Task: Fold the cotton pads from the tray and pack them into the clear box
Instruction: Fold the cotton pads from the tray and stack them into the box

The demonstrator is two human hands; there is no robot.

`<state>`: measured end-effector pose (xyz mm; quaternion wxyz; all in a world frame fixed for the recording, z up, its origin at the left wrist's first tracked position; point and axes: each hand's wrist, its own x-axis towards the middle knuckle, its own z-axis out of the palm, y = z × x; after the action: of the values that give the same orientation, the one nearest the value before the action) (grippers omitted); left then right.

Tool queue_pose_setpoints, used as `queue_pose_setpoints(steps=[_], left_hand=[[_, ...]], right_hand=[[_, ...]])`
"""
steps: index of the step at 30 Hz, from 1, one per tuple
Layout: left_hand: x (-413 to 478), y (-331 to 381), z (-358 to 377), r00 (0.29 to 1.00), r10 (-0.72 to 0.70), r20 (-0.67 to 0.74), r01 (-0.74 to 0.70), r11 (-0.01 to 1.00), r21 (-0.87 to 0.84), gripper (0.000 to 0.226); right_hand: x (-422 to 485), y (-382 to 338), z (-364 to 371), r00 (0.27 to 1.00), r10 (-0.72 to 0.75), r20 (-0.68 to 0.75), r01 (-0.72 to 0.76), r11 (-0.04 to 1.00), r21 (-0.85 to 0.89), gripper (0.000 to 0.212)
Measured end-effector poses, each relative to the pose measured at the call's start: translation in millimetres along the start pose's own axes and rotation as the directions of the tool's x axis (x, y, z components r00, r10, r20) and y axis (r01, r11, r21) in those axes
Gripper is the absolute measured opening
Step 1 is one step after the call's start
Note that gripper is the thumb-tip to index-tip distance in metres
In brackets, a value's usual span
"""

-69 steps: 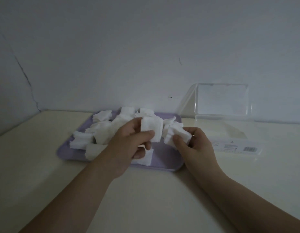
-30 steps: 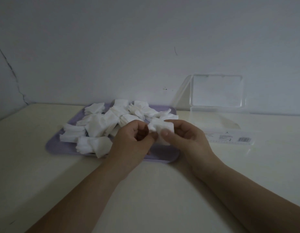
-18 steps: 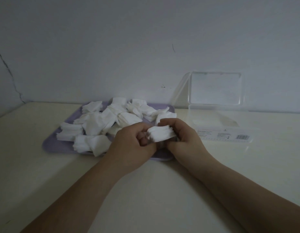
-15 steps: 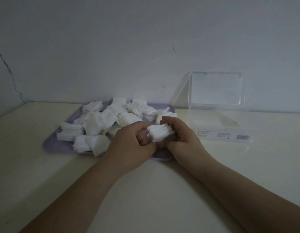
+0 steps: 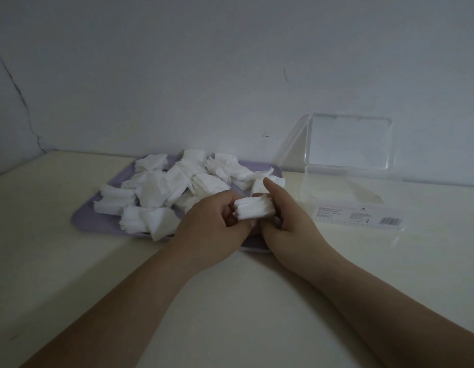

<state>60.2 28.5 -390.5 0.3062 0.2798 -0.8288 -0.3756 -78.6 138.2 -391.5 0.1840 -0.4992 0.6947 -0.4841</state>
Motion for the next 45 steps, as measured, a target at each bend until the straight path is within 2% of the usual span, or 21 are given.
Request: queue_pose_setpoints(steps=[2,5,8,10,13,15,17,21,26,29,32,35,37,40,42,45], left_hand=[[2,-2,0,0.999,0.035,-0.028,-0.036,0.999,-0.022,0.025],[3,-4,0,0.991,0.081,-0.107,-0.085,0.996,-0.034,0.030],[4,-4,1,0.980,0.017,-0.197,-0.037,0.994,-0.101,0.032],[4,-4,4,0.969,-0.015,-0.248,-0.020,0.990,-0.139,0.038],[2,2,6,0.956,0.058,-0.288,-0.088,0.992,-0.093,0.041],[0,9,7,0.948,0.138,-0.288,-0.156,0.987,-0.041,0.040],[0,19,9,0.933,0.234,-0.272,-0.239,0.971,0.017,0.038],[13,37,19,0.912,0.381,-0.151,-0.366,0.923,0.119,0.033],[38,56,53,0.948,0.317,0.035,-0.318,0.931,0.179,0.046],[44,58,79,0.943,0.315,0.107,-0.329,0.930,0.165,0.037],[41,52,95,0.943,0.329,0.058,-0.334,0.932,0.143,0.027],[34,52,98,0.939,0.344,-0.004,-0.340,0.929,0.149,0.030],[30,52,97,0.952,0.307,-0.018,-0.302,0.944,0.132,0.037],[25,50,96,0.973,0.232,-0.011,-0.230,0.970,0.077,0.043],[23,48,97,0.976,0.219,0.002,-0.219,0.973,0.069,0.045],[24,45,97,0.979,0.204,0.006,-0.204,0.978,0.045,0.048]], right_hand=[[1,-1,-3,0.997,-0.011,-0.072,0.014,0.998,0.053,0.058],[-1,-7,-7,0.996,-0.038,-0.080,0.046,0.993,0.110,0.033],[-2,-19,-9,0.994,-0.021,-0.103,0.038,0.986,0.163,0.015],[1,-21,-10,0.980,0.003,-0.200,0.034,0.983,0.180,0.011],[9,-28,-21,0.947,0.031,-0.318,0.021,0.987,0.159,0.009],[15,-34,-35,0.938,0.039,-0.346,0.015,0.988,0.154,0.009],[22,-36,-52,0.930,0.044,-0.365,0.008,0.990,0.139,0.017],[32,-28,-97,0.909,0.029,-0.416,-0.038,0.999,-0.014,0.013],[40,1,-129,0.903,0.075,-0.423,-0.183,0.958,-0.222,0.027],[41,12,-130,0.909,0.118,-0.399,-0.245,0.927,-0.283,0.033],[41,17,-127,0.917,0.112,-0.383,-0.272,0.877,-0.396,0.029],[43,18,-123,0.926,0.075,-0.371,-0.257,0.844,-0.470,0.029],[43,15,-122,0.939,0.066,-0.337,-0.223,0.862,-0.455,0.034],[44,8,-125,0.957,0.119,-0.264,-0.206,0.920,-0.333,0.038],[44,6,-127,0.961,0.160,-0.225,-0.221,0.934,-0.281,0.034],[43,10,-125,0.956,0.128,-0.263,-0.211,0.925,-0.316,0.025]])
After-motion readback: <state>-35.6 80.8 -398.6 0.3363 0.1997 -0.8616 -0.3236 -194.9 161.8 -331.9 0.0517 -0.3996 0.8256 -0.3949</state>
